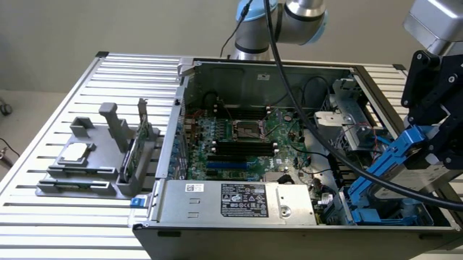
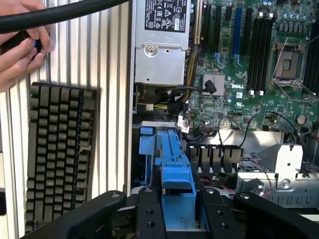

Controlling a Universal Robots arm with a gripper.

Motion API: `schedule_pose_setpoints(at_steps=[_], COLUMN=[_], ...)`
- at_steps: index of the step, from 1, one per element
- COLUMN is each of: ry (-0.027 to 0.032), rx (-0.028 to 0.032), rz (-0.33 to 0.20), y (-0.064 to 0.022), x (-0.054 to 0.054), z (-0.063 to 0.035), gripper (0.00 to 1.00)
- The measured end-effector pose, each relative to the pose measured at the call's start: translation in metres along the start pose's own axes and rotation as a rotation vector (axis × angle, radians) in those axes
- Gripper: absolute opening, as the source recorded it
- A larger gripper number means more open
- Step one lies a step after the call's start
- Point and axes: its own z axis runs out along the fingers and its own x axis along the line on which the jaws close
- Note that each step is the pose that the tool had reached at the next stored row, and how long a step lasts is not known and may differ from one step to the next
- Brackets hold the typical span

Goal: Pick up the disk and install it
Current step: 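Pick up the disk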

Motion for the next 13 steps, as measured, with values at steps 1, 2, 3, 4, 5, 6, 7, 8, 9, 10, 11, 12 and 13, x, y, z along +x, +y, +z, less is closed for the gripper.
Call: schedule_pose_setpoints(at_steps=[1, 2, 3, 4, 5, 6, 7, 8, 9, 10, 11, 12, 13], ry=[0.0001, 0.0002, 0.0001, 0.0001, 0.0002, 0.0004, 0.0004, 0.0004, 0.0005, 0.0005, 0.0005, 0.0007, 0.0006], rx=[0.0001, 0.0001, 0.0002, 0.0002, 0.0003, 0.0004, 0.0004, 0.0004, 0.0005, 0.0005, 0.0005, 0.0005, 0.0005], rz=[0.001, 0.002, 0.003, 0.003, 0.004, 0.005, 0.005, 0.006, 0.006, 0.007, 0.007, 0.007, 0.007], y=[0.0001, 0.0002, 0.0003, 0.0004, 0.0005, 0.0006, 0.0006, 0.0007, 0.0007, 0.0008, 0.0009, 0.001, 0.0011], x=[-0.0002, -0.0003, -0.0004, -0.0004, -0.0005, -0.0005, -0.0005, -0.0005, -0.0005, -0.0004, -0.0004, -0.0004, -0.0004], z=[0.0002, 0.0004, 0.0007, 0.001, 0.0012, 0.0015, 0.0019, 0.0022, 0.0026, 0.0031, 0.0036, 0.0041, 0.0048], gripper=[0.33, 0.33, 0.33, 0.33, 0.33, 0.33, 0.33, 0.33, 0.33, 0.33, 0.33, 0.33, 0.33])
